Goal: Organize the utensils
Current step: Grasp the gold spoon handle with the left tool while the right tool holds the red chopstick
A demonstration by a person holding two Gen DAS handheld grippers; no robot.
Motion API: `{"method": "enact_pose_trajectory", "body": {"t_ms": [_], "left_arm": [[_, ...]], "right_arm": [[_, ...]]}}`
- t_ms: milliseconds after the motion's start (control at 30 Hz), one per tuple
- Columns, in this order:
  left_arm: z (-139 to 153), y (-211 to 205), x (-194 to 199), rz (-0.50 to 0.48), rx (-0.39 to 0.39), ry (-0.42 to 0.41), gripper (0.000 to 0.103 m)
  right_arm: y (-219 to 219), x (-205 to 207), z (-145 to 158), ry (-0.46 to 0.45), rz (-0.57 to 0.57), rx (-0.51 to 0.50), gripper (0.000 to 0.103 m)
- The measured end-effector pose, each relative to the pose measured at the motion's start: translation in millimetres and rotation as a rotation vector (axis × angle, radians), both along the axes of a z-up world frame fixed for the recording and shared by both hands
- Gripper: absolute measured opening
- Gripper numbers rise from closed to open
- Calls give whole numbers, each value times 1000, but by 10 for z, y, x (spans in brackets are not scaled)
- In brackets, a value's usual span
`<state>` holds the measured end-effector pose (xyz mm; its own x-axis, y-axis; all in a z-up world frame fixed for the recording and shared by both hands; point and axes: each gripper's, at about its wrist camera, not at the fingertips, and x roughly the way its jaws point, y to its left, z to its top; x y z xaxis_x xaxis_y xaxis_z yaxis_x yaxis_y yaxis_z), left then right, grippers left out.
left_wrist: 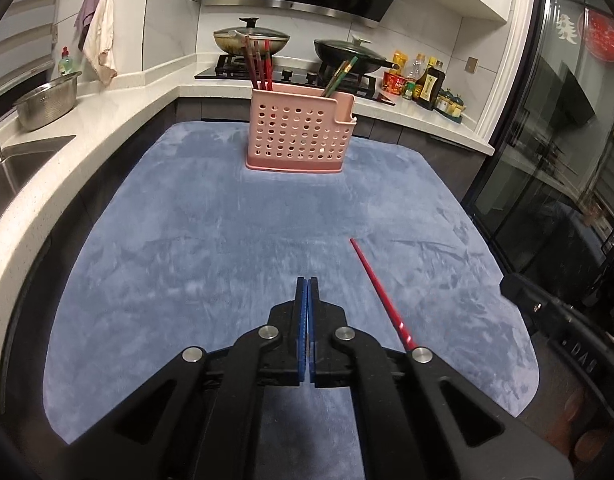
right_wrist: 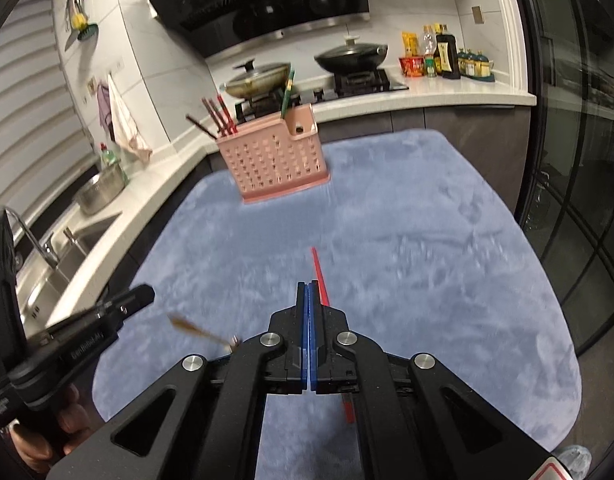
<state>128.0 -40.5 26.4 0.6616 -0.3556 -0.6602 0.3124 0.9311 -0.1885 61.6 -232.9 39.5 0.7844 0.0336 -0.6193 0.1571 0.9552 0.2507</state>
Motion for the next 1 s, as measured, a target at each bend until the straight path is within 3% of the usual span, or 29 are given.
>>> {"method": "enact_pose_trajectory", "body": {"t_ms": [200, 267, 300, 433, 633, 767, 833, 1000], "left_arm": [[-191, 19, 20, -15, 1, 48, 2], [-323, 8, -9, -25, 17, 79, 3], [-379, 2, -21, -27, 23, 99, 6], [-616, -21, -125, -25, 36, 165, 29], [-825, -122, -276, -52, 62, 218, 37], [-874, -188, -348, -68, 63, 232, 47], [-889, -232, -383, -77, 65, 237, 53], [-948, -352, -435, -100, 44, 278, 55]], "right_arm": [[-33, 27, -114, 35, 5, 6, 1], [-27, -11, -282, 77, 3, 9, 10], [-19, -20, -374, 105, 14, 11, 14], [70, -84, -758, 219, 61, -7, 14], [111, -72, -1077, 291, 68, -48, 25], [106, -6, -1193, 318, 77, -45, 23], [95, -17, -1216, 314, 66, -62, 8], [25, -71, -1170, 314, 41, -68, 7]]}}
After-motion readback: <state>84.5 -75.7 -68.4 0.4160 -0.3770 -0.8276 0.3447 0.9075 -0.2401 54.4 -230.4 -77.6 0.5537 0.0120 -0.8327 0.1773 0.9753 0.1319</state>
